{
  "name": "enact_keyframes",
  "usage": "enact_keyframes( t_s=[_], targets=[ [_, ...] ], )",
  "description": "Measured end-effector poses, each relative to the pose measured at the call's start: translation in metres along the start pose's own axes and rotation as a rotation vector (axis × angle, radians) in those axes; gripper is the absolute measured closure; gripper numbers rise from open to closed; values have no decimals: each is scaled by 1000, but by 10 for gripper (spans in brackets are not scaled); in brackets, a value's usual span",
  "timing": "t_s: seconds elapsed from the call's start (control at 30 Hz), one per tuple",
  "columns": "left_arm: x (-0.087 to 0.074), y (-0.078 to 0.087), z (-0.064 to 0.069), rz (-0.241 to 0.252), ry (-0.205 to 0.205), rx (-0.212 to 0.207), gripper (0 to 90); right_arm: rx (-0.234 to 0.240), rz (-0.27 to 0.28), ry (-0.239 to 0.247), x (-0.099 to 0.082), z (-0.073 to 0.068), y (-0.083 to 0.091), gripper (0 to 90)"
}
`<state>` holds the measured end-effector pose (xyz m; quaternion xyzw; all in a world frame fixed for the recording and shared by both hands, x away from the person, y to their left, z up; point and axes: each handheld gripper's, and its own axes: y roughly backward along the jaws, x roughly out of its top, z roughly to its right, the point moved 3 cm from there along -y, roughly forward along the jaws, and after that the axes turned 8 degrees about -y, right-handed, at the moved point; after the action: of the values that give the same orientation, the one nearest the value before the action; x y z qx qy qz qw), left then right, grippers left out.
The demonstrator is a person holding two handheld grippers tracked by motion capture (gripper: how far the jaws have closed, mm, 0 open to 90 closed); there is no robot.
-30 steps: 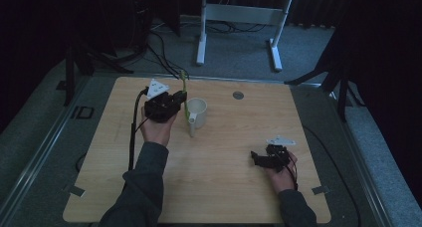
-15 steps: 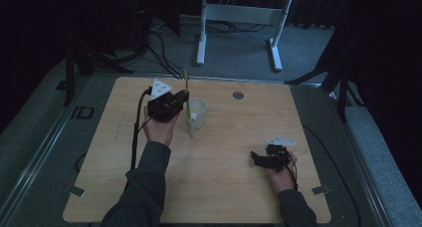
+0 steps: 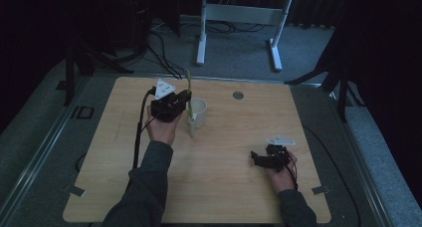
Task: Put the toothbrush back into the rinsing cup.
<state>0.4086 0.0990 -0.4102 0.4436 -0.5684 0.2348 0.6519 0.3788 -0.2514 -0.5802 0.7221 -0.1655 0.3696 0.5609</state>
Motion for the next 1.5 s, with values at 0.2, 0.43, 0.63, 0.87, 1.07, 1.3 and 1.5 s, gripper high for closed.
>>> enact_keyframes(
  t_s=[0.2, 0.43, 0.63, 0.87, 1.07, 1.3, 1.5],
  targets=[
    [-1, -4, 1, -10, -17, 2, 808, 0, 0, 0, 0, 0, 0, 190],
    [-2, -6, 2, -13, -25, 6, 809, 1, 0, 0, 0, 0, 0, 190],
    [-3, -8, 4, -25, -41, 10, 809, 1, 0, 2, 0, 0, 0, 190],
    [-6, -10, 4, -32, -41, 10, 809, 1, 0, 3, 0, 0, 0, 190],
    [-10, -12, 5, -41, -42, 12, 808, 2, 1, 3, 0, 0, 0, 190],
    [-14, -18, 9, -66, -56, 10, 808, 5, 0, 6, 0, 0, 0, 190],
    [-19, -19, 12, -80, -64, 6, 807, 12, -2, 11, 0, -1, 0, 190]
  ],
)
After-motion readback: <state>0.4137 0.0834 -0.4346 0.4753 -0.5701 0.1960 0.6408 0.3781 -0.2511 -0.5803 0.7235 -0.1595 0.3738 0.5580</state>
